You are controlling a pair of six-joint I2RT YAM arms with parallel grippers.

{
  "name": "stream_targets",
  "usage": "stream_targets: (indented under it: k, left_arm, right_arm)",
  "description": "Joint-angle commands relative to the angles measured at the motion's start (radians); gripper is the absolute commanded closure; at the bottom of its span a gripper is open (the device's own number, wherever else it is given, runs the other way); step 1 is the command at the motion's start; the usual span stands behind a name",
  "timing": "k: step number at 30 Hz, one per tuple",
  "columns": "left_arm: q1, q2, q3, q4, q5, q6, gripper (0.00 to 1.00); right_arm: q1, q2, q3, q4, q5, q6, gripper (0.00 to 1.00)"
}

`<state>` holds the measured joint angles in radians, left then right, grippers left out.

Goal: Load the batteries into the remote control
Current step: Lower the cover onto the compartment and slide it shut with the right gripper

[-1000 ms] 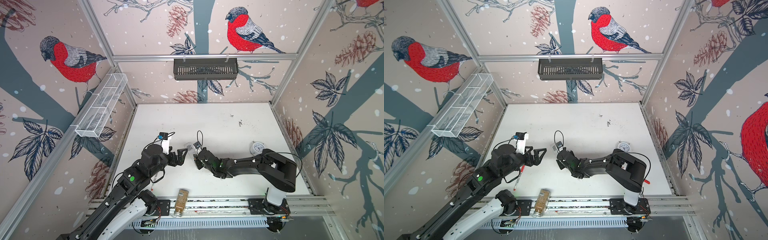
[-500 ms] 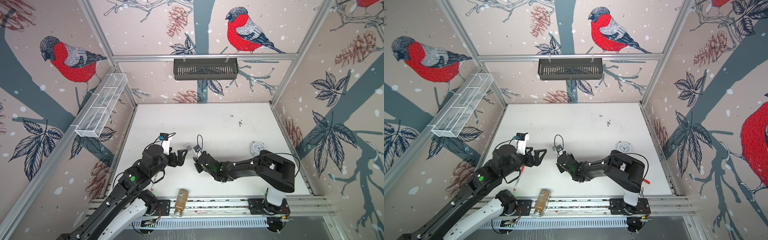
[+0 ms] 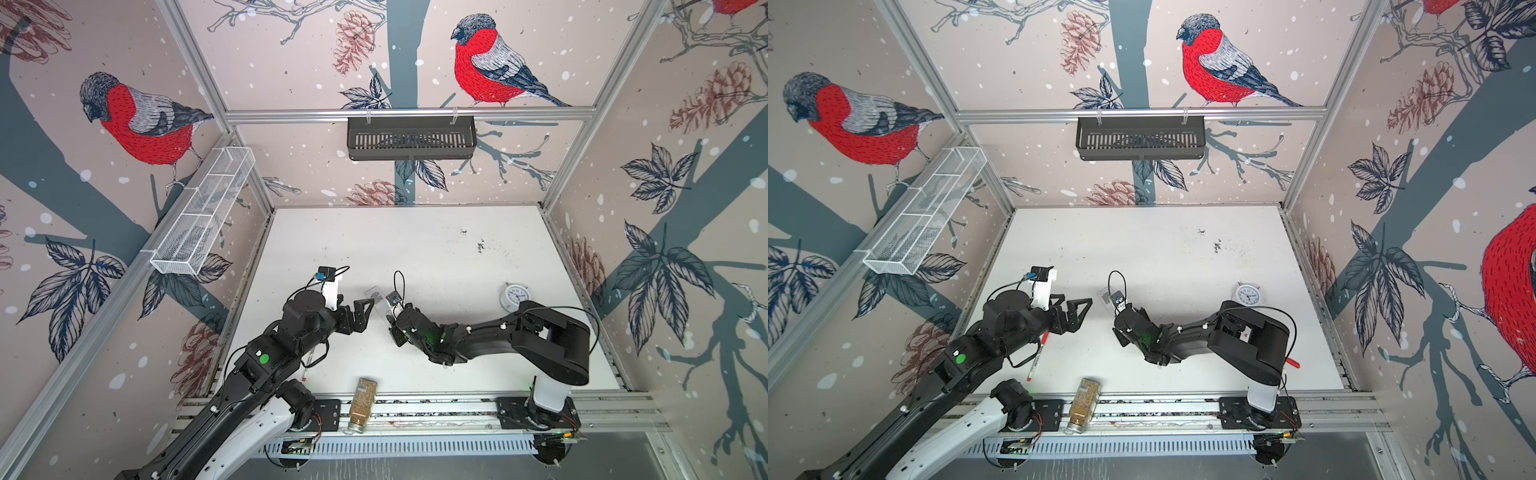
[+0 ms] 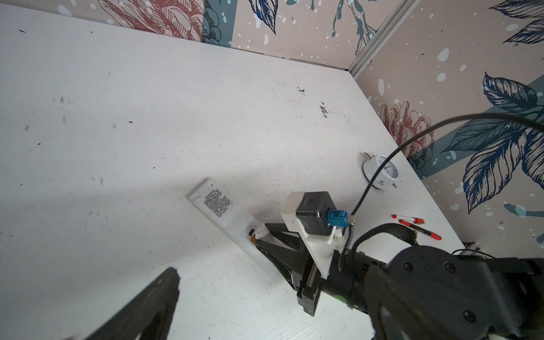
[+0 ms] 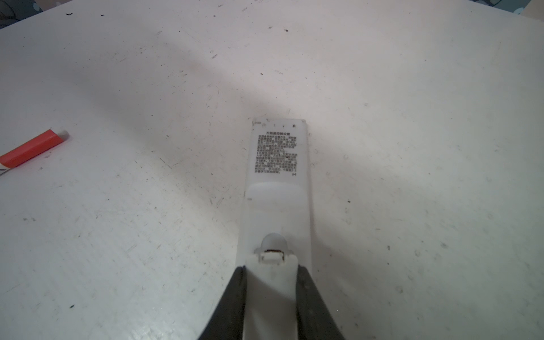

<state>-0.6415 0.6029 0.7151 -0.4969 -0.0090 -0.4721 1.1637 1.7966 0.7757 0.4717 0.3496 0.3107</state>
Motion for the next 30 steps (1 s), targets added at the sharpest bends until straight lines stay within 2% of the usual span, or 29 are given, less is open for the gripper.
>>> stream_targets:
  k: [1, 10, 17, 22, 30]
  left_arm:
    - [0.002, -0.002, -0.003, 0.015, -0.014, 0.001, 0.02]
    - [0.003, -0.002, -0.002, 0.015, -0.02, 0.001, 0.02]
    - [0.003, -0.006, -0.003, 0.015, -0.024, -0.002, 0.02]
    - [0.005, -0.006, -0.011, 0.03, -0.021, -0.002, 0.02]
    - [0.007, -0.01, -0.012, 0.031, -0.021, -0.002, 0.02]
  right_arm:
    - [0.001, -0.001, -0.004, -0.012, 0.012, -0.007, 0.66]
    - [-0.008, -0.044, -0.004, -0.024, 0.001, -0.016, 0.5]
    - [-0.081, -0.079, -0.001, -0.068, -0.091, -0.017, 0.38]
    - [-0.108, -0.041, 0.017, -0.108, -0.127, -0.038, 0.35]
    - [-0.108, 0.037, 0.04, -0.201, -0.062, -0.024, 0.34]
